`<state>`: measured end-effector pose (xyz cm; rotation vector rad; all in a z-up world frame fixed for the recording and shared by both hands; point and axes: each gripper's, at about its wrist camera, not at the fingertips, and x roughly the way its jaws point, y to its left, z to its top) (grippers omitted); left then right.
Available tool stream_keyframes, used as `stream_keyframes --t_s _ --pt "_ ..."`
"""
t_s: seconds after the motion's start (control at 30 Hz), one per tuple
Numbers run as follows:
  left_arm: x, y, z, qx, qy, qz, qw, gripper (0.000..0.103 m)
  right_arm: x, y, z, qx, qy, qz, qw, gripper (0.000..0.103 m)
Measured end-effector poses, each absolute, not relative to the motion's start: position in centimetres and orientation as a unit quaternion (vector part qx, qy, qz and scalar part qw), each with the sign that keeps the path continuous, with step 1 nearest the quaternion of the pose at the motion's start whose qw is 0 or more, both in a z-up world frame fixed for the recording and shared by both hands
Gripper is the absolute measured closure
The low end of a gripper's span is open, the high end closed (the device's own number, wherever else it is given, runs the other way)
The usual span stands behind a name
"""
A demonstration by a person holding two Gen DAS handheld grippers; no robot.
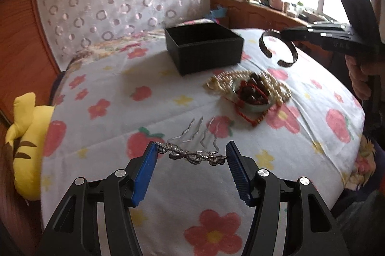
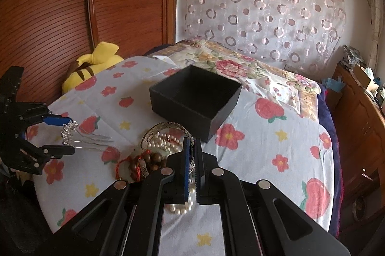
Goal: Organize jewelry
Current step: 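Lift the black cuff bangle with the right gripper while the left gripper grasps the silver hairpins, then lower the black cuff bangle into the black box and open the right gripper, then carry the silver hairpins into the black box and open the left gripper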
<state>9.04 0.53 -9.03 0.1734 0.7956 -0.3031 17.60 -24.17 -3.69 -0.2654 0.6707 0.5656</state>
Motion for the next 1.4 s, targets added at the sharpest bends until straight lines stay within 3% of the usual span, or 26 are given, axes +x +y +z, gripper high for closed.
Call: stream_keyframes --t_s 0.77,1.4 --pt "13.2 1.2 -3.1 0.056 0.314 -0.118 0.94 0.047 30.2 -18.6 -5.2 -0.106 0.361 0.199 0.905 0.098" --pt "22.5 -2.5 -2.8 0.051 0.314 -0.11 0.941 0.047 26.1 -23.5 -3.3 -0.094 0.335 0.213 0.913 0.096"
